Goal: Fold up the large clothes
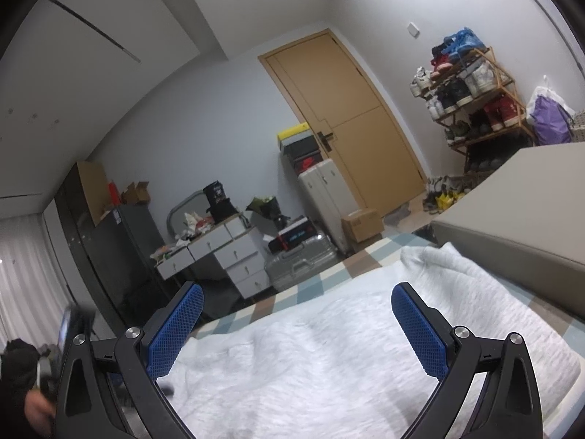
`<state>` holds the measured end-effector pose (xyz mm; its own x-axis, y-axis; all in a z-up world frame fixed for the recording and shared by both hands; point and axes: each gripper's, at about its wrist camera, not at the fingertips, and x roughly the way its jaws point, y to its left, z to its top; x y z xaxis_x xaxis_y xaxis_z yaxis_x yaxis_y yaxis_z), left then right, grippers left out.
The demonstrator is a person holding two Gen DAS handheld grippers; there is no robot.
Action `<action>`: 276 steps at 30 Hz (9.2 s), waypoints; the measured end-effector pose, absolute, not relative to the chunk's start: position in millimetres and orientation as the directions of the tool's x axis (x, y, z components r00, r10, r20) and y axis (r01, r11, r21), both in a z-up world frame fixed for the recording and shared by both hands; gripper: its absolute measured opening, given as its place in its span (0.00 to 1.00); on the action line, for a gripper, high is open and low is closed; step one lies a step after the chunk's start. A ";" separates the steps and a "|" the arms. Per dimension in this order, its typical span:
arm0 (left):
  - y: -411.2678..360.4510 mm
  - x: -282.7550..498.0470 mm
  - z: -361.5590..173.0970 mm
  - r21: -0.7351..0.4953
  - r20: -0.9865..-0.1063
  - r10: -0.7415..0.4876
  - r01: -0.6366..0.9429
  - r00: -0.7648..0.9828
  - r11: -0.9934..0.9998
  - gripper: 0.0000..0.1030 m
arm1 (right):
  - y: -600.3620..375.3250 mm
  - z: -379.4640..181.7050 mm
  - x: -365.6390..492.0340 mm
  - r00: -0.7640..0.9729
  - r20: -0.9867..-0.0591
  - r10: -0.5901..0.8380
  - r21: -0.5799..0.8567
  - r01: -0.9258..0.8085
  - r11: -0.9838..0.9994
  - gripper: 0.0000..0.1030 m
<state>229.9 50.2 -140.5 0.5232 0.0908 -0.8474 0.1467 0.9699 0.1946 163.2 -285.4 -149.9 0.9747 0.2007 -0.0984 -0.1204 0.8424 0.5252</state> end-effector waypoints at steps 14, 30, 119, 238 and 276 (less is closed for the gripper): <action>93.5 224.0 -173.6 -0.058 -0.817 -0.114 0.117 0.566 0.991 0.99 | -287.8 -151.3 196.0 0.857 -0.426 0.291 0.405 -0.106 0.908 1.00; 107.8 224.8 -109.1 -0.026 -0.797 -0.150 0.215 0.584 0.976 0.98 | -296.3 -166.6 237.4 0.524 -0.841 0.134 0.029 -0.204 0.979 0.74; 84.1 158.2 -147.4 -0.046 -0.870 -0.094 0.110 0.484 0.993 0.99 | -148.8 -192.8 188.0 0.412 -0.836 0.362 0.094 -0.542 0.835 0.29; 64.9 168.2 -162.9 -0.108 -0.640 -0.128 0.077 0.757 0.991 0.79 | 160.9 -214.8 378.9 -0.053 -0.931 0.362 0.326 -0.571 0.753 0.77; 127.0 166.9 -187.4 -0.385 -0.682 -0.168 -0.154 0.712 0.910 0.34 | 103.4 -191.3 372.8 0.064 -0.918 0.393 0.276 -0.609 0.744 0.23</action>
